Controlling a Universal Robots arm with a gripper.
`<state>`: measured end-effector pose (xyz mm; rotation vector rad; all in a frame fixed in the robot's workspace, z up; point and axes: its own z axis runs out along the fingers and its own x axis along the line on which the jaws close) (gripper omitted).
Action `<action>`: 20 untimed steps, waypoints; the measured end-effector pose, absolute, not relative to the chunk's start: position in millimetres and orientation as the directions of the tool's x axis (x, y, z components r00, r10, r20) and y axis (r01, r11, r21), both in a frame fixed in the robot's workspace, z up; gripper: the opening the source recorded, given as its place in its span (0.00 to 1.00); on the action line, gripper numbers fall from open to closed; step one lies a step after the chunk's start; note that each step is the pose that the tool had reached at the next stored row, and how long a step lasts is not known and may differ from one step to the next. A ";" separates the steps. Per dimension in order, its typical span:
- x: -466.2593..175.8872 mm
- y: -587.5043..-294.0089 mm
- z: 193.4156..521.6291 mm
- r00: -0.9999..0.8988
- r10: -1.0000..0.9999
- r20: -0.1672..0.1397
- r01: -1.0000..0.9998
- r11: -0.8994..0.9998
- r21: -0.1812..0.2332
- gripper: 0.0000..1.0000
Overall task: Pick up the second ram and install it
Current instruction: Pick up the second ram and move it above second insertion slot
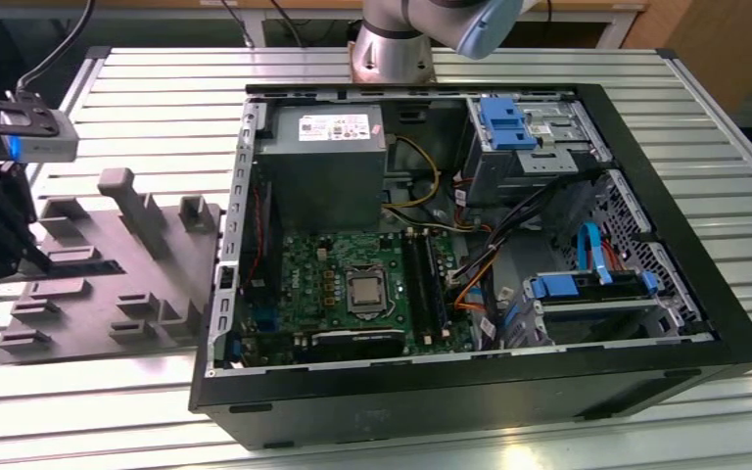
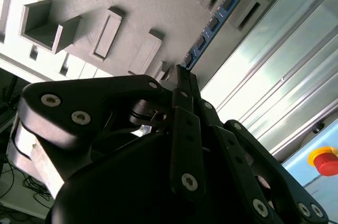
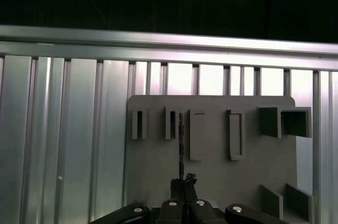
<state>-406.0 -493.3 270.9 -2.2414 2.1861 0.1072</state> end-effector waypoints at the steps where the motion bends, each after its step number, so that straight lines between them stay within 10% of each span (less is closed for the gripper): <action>1: -406.0 -493.3 271.8 0.024 -0.998 -0.055 -0.999 -0.026 0.042 0.11; 20: -406.0 -493.3 285.4 0.024 -0.998 -0.055 -0.999 -0.026 0.041 0.11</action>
